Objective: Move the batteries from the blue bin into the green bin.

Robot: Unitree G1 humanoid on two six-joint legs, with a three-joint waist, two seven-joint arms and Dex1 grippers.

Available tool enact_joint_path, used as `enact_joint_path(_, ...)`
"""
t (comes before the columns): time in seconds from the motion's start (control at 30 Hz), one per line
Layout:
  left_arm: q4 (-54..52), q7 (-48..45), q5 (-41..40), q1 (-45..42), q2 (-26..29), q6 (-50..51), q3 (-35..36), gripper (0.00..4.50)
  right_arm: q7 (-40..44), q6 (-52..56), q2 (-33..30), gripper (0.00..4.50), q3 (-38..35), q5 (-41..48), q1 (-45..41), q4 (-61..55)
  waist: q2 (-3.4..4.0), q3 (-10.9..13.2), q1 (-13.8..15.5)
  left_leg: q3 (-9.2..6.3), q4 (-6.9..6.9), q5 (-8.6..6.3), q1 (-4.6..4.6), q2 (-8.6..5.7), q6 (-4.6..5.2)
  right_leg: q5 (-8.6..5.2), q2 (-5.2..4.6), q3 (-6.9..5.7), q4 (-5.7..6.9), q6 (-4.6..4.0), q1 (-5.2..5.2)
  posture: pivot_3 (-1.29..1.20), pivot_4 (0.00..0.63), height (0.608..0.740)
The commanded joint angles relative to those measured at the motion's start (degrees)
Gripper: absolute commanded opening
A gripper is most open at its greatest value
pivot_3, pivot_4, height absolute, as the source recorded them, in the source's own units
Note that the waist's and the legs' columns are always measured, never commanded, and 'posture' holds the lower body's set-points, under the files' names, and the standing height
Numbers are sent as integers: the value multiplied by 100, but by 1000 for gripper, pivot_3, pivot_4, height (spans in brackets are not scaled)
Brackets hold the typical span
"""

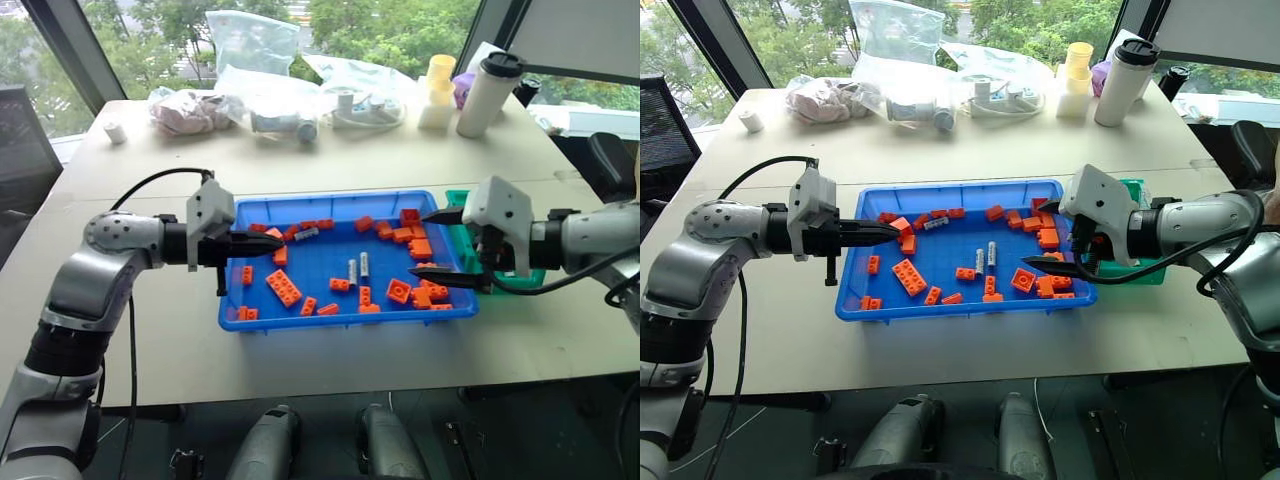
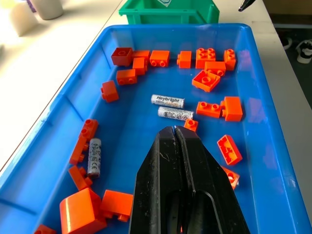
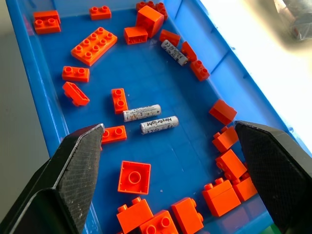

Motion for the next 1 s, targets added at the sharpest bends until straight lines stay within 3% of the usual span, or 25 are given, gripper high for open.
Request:
enact_joint_path(0.03, -180, 14, -76, -5, 90, -22, 208, 0, 54, -136, 57, 4402, -22, -74, -155, -35, 0, 0, -1, 0, 0, 0, 0, 0, 0, 0, 0, 0, 0, 0, 0, 0, 150, 740)
enact_joint_path(0.8, 331, -79, -30, -163, 443, -167, 451, 0, 107, -422, 832, 4402, 723, -712, -720, 462, 0, 0, -11, 0, -2, 0, 0, 1, 0, 0, 4, 0, 1, 0, -4, 0, 150, 740)
enact_joint_path(1.0, 373, -5, -22, -97, 411, -148, 505, 0, 79, -624, 1528, 4402, 1308, -1112, -1323, 980, 0, 0, -46, 0, -2, 0, 1, 1, -1, 1, 7, 0, 1, -1, -5, 0, 150, 740)
